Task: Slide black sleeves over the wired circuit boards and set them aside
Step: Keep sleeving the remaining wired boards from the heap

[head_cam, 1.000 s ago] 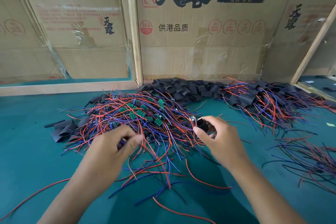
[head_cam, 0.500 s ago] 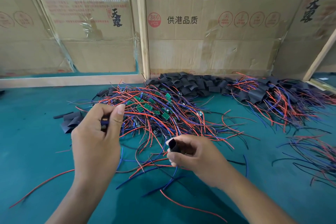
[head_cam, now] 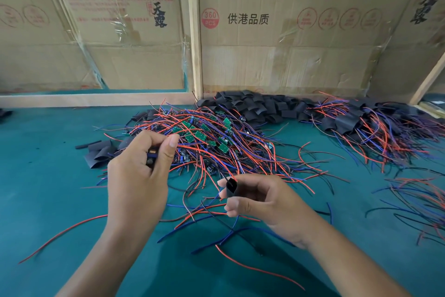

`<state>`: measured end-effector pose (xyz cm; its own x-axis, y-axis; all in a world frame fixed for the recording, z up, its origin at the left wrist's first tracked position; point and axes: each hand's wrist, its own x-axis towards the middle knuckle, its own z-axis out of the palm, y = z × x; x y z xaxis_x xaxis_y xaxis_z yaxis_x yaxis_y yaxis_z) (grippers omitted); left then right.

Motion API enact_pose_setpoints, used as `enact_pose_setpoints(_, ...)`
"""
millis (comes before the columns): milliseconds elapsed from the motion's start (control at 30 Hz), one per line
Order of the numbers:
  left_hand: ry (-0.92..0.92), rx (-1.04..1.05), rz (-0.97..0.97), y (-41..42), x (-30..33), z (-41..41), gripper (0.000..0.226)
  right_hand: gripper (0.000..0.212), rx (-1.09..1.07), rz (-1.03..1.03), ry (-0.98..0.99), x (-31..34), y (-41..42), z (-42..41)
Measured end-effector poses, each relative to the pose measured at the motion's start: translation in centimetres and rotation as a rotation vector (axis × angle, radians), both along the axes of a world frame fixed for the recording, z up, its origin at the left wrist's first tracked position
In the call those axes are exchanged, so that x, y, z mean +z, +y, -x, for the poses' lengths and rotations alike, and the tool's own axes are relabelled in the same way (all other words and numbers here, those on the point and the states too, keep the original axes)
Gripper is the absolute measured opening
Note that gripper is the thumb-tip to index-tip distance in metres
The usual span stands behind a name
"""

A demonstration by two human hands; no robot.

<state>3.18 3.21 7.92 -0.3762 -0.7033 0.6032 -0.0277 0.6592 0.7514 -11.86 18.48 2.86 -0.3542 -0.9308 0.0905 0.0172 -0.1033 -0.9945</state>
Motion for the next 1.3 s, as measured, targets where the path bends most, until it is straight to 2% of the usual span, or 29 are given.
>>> enact_pose_setpoints(233,-0.054,-0.025,0.019,-0.7,-0.1,-0.2,0.027,0.032,0.004,-0.013,-0.025,0.2,0.1,0.0)
enact_pose_setpoints(433,-0.107,-0.016,0.075,-0.8,0.0,-0.3,0.026,0.030,0.014,-0.005,-0.040,0.1,0.2,0.1)
enact_pose_setpoints(700,-0.134,-0.089,0.203,-0.6,-0.2,-0.1,0.029,0.031,0.016,-0.024,0.044,0.0,0.0,0.2)
enact_pose_setpoints(767,-0.202,-0.140,0.219,-0.4,-0.5,-0.1,0.026,0.028,-0.012,-0.042,0.144,0.0,0.0,0.3)
enact_pose_setpoints(833,-0.353,-0.206,0.217,-0.2,-0.9,-0.1,0.015,0.020,-0.080,-0.073,0.407,0.2,0.2,0.4)
enact_pose_setpoints(933,-0.625,-0.331,0.319,0.4,-1.7,0.0,0.039,0.023,-0.278,-0.108,0.915,0.2,0.4,0.5)
enact_pose_setpoints(1000,-0.701,-0.431,0.320,0.9,-1.9,0.2,0.044,0.029,-0.335,-0.092,1.057,0.1,0.4,0.4)
enact_pose_setpoints(1100,-0.686,-0.537,0.250,1.1,-2.1,0.3,0.043,0.029,-0.335,-0.028,0.961,0.2,0.3,0.1)
enact_pose_setpoints(1300,-0.601,-0.561,0.214,0.9,-2.3,0.5,0.041,0.024,-0.283,0.010,0.822,0.5,0.3,0.0)
